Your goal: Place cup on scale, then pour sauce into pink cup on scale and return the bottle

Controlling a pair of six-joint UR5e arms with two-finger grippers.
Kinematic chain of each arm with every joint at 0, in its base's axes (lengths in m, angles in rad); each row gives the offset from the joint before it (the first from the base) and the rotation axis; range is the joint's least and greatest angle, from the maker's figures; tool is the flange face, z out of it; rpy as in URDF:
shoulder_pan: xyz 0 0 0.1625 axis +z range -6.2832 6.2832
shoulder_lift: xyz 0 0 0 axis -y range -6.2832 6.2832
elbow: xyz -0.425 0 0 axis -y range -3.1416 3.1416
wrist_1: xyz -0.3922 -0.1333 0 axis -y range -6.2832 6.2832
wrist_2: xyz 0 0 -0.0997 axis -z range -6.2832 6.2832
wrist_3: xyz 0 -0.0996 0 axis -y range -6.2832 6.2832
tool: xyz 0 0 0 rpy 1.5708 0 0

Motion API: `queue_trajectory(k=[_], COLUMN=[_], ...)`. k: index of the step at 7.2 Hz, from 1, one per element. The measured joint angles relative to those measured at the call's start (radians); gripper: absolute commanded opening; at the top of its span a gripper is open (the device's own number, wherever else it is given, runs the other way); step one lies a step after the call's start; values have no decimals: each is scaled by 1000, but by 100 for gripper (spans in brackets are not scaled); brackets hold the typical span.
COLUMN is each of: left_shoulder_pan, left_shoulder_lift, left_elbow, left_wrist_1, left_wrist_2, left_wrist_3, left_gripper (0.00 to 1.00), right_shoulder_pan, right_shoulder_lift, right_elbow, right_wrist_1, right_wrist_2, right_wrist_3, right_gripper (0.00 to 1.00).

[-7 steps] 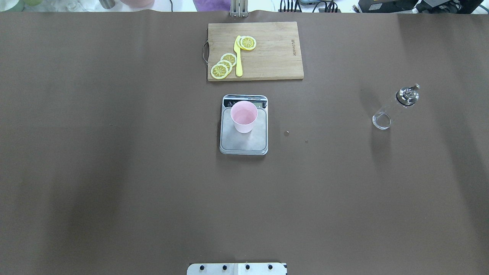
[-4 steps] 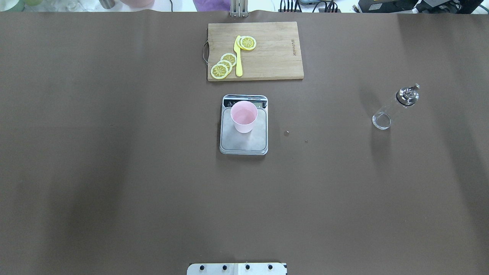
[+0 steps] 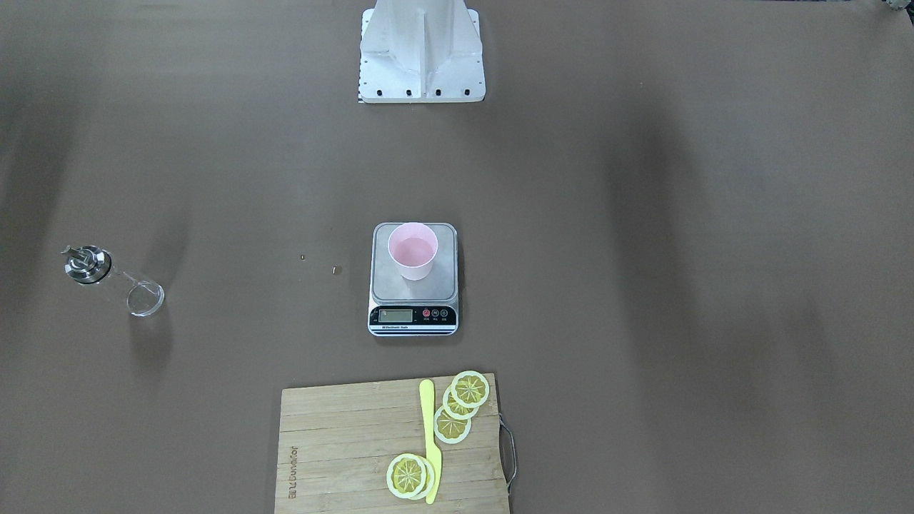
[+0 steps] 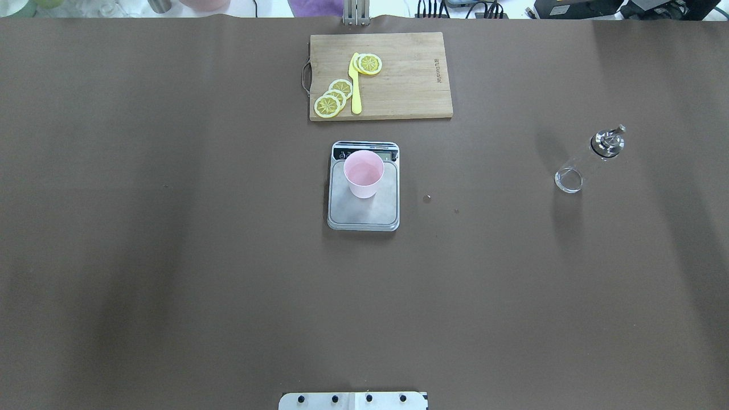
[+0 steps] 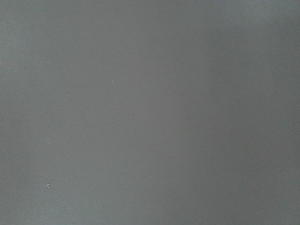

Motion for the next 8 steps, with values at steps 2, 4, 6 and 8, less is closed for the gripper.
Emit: queue_trajectory(k=[2, 4, 6, 8], left_shoulder_pan=[6, 7, 7, 7], left_shoulder_lift=[1, 9, 13, 13], left_elbow=[19, 25, 29, 44], left_wrist_1=[1, 1, 2, 3], left_wrist_2=[0, 0, 0, 0], left_wrist_3=[-1, 1, 4, 4], left_gripper=[98, 98, 98, 98], right_shoulder_pan=[0, 1, 2, 1], right_shoulder_lift=[-2, -5, -10, -13], right_elbow=[1, 3, 9, 12], right_wrist_1=[0, -1, 0, -1], right_wrist_2=[-3, -13, -17, -12], right_wrist_3=[0, 0, 0, 0], right_gripper=[100, 100, 100, 100])
